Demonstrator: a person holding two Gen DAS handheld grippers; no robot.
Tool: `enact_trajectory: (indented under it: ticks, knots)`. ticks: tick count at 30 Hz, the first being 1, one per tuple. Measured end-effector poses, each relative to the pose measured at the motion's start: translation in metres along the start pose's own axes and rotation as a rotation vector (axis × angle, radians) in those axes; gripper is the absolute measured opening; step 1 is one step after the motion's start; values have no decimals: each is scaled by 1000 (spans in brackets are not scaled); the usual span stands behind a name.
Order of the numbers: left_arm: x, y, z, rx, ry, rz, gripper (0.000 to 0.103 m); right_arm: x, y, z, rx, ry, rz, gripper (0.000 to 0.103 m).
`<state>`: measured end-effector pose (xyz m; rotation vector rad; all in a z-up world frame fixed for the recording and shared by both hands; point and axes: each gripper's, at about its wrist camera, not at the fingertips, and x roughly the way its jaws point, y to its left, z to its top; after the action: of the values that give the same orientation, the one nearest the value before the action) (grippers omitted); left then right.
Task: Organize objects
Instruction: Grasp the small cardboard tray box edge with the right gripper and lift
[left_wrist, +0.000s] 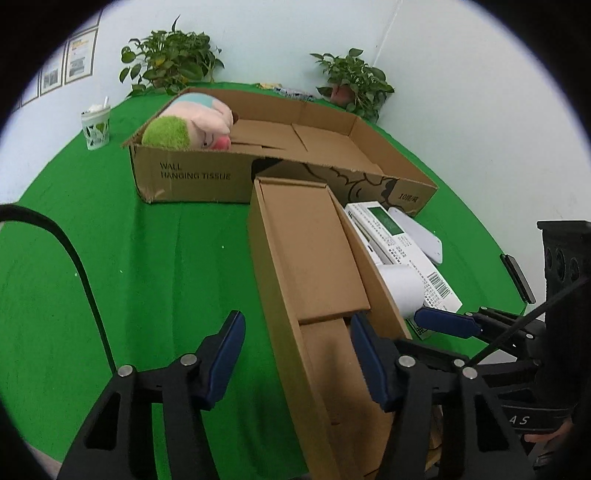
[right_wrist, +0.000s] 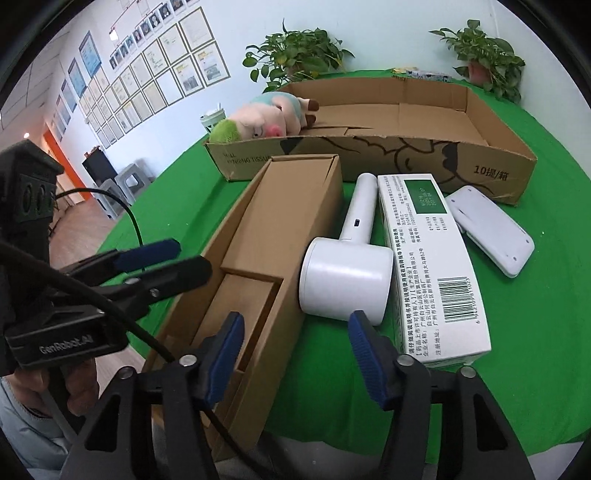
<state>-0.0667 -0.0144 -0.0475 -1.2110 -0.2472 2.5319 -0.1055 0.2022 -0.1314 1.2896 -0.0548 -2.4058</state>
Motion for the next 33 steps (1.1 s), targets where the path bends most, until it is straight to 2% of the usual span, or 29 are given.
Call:
enact_trajectory:
  ticks: [3, 4, 7, 9, 12, 14, 16, 18, 19, 20, 24, 27, 33]
  knots:
    - [9, -1, -5, -6, 33, -29, 40, 8, -4, 2, 11, 12, 0, 48]
    - [10, -4, -8, 0, 42, -36, 32, 8, -4, 3, 7, 10, -1, 45]
    - [10, -12, -19, 20, 69, 11, 26, 6, 1, 2, 0, 22, 19, 32]
    - [3, -12, -26, 8, 88, 11, 26, 5, 7, -3, 1, 57, 52, 29]
    - [-4, -13, -37, -14, 104, 5, 26, -5, 11, -12, 5, 90, 115, 29]
    - [-4, -11, -38, -36, 107, 2, 26, -9, 9, -14, 20, 94, 104, 46]
    - [-1, -9, -35, -61, 107, 4, 26, -5, 4, -12, 34, 107, 90, 51]
    - [3, -8, -31, -75, 113, 10, 26, 7, 0, -7, 66, 145, 83, 51]
    - [6, -8, -30, -79, 114, 12, 26, 11, 1, -7, 72, 150, 76, 49]
    - [7, -7, -28, -85, 112, 8, 26, 13, 3, -4, 66, 142, 68, 38]
    - [9, -6, -27, -90, 115, 16, 25, 19, 18, -2, 20, 127, 39, 23]
    - [6, -5, -28, -100, 116, 29, 23, 20, 31, -5, -26, 114, -19, 20]
    - [-15, -15, -25, -62, 57, 80, 20, 12, 40, -7, -49, 63, -47, 14]
